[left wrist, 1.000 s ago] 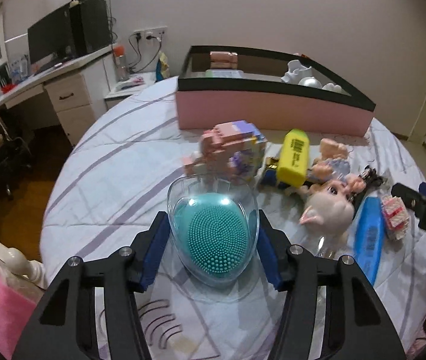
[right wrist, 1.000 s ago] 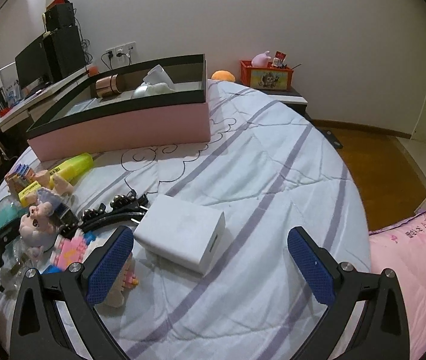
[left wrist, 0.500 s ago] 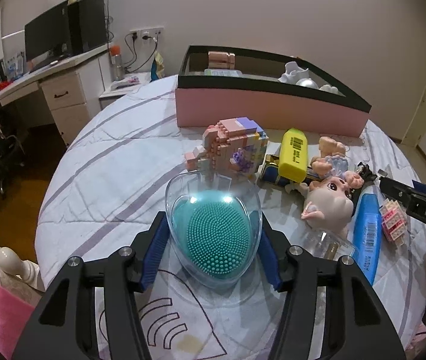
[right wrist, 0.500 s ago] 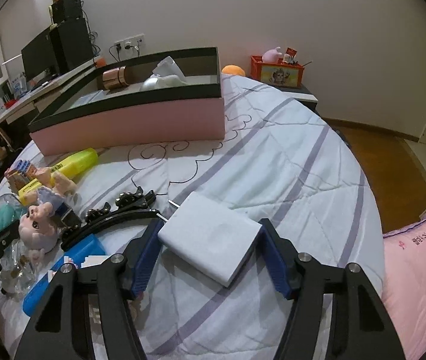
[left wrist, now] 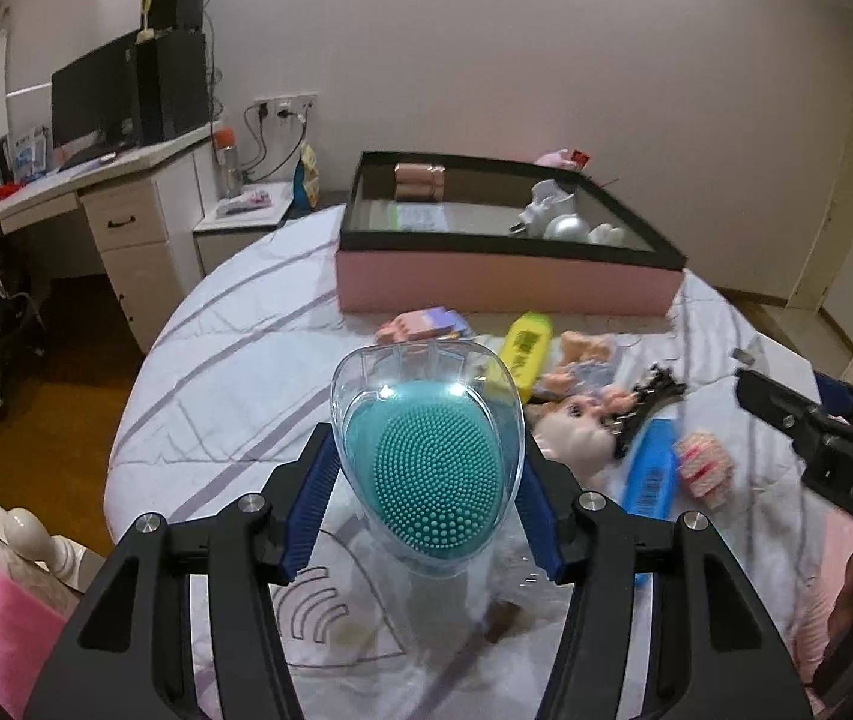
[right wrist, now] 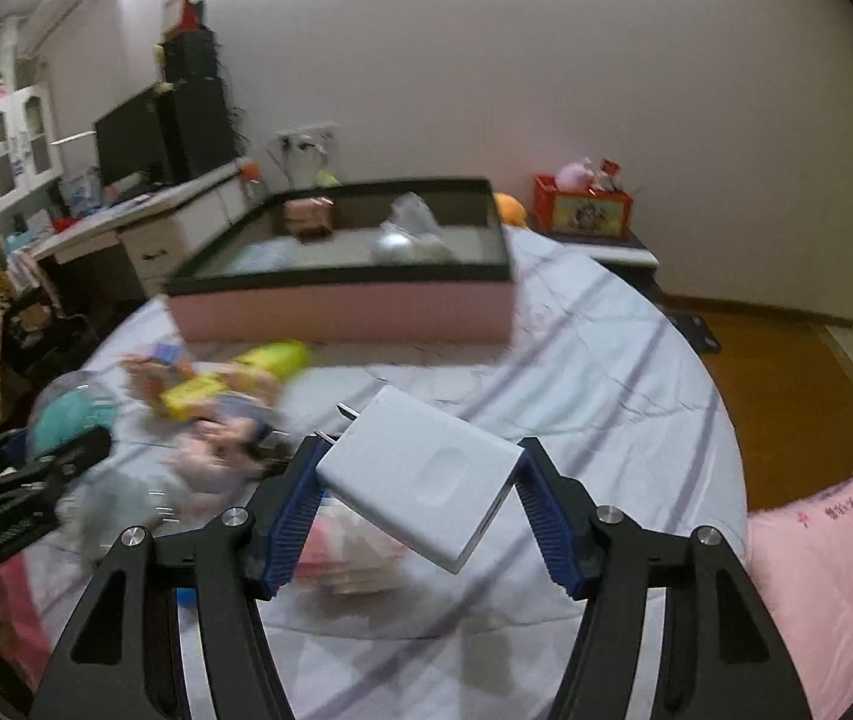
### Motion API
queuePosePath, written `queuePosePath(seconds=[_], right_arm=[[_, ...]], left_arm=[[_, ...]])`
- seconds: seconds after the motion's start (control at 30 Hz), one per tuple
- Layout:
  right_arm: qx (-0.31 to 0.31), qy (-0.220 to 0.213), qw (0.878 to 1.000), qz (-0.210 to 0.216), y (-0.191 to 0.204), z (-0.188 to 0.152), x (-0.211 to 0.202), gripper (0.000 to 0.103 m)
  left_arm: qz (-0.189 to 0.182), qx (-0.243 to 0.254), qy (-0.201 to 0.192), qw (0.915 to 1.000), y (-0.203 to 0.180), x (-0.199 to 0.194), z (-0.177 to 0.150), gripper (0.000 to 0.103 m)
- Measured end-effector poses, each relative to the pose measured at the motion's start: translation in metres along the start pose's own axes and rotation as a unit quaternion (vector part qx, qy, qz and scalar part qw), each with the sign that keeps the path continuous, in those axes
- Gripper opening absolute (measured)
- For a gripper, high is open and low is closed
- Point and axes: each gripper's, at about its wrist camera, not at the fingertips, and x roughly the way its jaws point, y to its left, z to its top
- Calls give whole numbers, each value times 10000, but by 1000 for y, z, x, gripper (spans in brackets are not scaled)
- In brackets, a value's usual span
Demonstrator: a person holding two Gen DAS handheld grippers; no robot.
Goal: Organize rigid objects
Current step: 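Lift the teal brush case and white block toward the pink box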
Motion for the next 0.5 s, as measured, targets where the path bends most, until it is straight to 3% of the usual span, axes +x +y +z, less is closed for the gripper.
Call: queuePosePath(seconds=[0.23, 0.5], right_arm=[[-340, -391, 9985, 191, 37, 10, -27, 65], [-449, -795, 9957, 132, 47, 15, -58, 65]], left_arm=[[-136, 63, -432, 9990, -18, -36, 9, 57], [-102, 195, -967, 9951, -31, -74, 22, 57]])
